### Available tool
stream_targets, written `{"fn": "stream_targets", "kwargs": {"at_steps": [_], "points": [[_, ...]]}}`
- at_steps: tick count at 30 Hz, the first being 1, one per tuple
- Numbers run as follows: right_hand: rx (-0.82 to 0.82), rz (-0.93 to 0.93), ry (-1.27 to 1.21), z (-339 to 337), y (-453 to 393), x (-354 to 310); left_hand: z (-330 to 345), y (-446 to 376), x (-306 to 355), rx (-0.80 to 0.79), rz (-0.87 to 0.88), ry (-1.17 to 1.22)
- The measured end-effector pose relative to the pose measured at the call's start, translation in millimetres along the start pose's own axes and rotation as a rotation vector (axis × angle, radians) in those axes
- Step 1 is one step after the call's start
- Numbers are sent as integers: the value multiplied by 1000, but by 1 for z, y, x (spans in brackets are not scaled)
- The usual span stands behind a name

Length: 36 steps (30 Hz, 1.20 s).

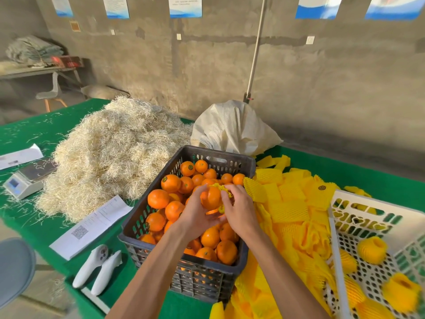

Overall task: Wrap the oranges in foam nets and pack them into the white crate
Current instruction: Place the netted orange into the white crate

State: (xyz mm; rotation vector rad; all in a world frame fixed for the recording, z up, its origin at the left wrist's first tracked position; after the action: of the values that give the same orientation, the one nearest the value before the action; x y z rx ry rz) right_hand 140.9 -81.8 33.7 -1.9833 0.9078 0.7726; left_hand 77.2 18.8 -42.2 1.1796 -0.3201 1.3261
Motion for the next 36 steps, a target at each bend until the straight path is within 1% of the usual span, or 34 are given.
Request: {"fn": "stream_targets", "kwargs": {"at_steps": [1, 3, 5, 9, 11, 13, 15, 16, 19, 21, 22, 23, 25, 26, 28, 29, 31, 34, 36], "points": [[4, 0, -5, -1, -1, 0, 2, 1, 2, -28, 15, 8], [14, -8, -15, -3, 0, -1, 2, 0, 7, -45, 75, -49], [26, -4, -21, -6, 0, 1, -5, 1, 9, -14, 117, -81], [20, 25, 1, -8, 2, 9, -13, 2, 2, 10, 73, 7], [37, 60, 43, -9, 3, 14, -12, 3, 3, -48, 56, 45], [46, 85, 49, -8, 4, 17, -2, 8, 6, -152, 42, 30], [30, 118, -25, -3, 2, 21, 8, 14, 7, -195, 22, -38], [7, 155, -91, 1, 2, 24, 11, 15, 7, -182, 18, -87], [-36, 331, -356, 11, 4, 41, 7, 15, 6, -87, 50, -192], [2, 419, -536, 6, 5, 47, -2, 14, 7, -42, 84, -199], [26, 423, -582, 1, 3, 47, -8, 14, 8, -24, 101, -192], [51, 398, -578, -6, 2, 45, -12, 14, 8, 2, 121, -183], [87, 297, -446, -20, -1, 33, -24, 12, 12, 131, 171, -218], [82, 230, -348, -22, -2, 24, -30, 12, 15, 226, 204, -293], [70, 77, -202, -21, -1, 3, -34, 15, 29, 408, 301, -529], [69, 5, -170, -20, 2, -7, -33, 18, 37, 479, 353, -638], [72, -110, -134, -17, 9, -23, -29, 25, 51, 601, 455, -775], [88, -222, -143, -16, 18, -33, -25, 31, 63, 672, 566, -820], [99, -237, -156, -16, 20, -34, -24, 34, 64, 698, 562, -806]]}}
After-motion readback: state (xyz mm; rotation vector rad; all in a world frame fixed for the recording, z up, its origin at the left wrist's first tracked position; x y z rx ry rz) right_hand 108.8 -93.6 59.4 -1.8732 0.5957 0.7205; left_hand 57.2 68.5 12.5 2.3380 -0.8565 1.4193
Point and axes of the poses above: each hand's wrist, its own y-axis away from the middle knuckle, its own z-axis out of the palm, x = y × z, the point moved 10 cm from there along -y, towards the middle knuckle, and after that the axes turned 9 degrees about -y, right-handed, at the moved point
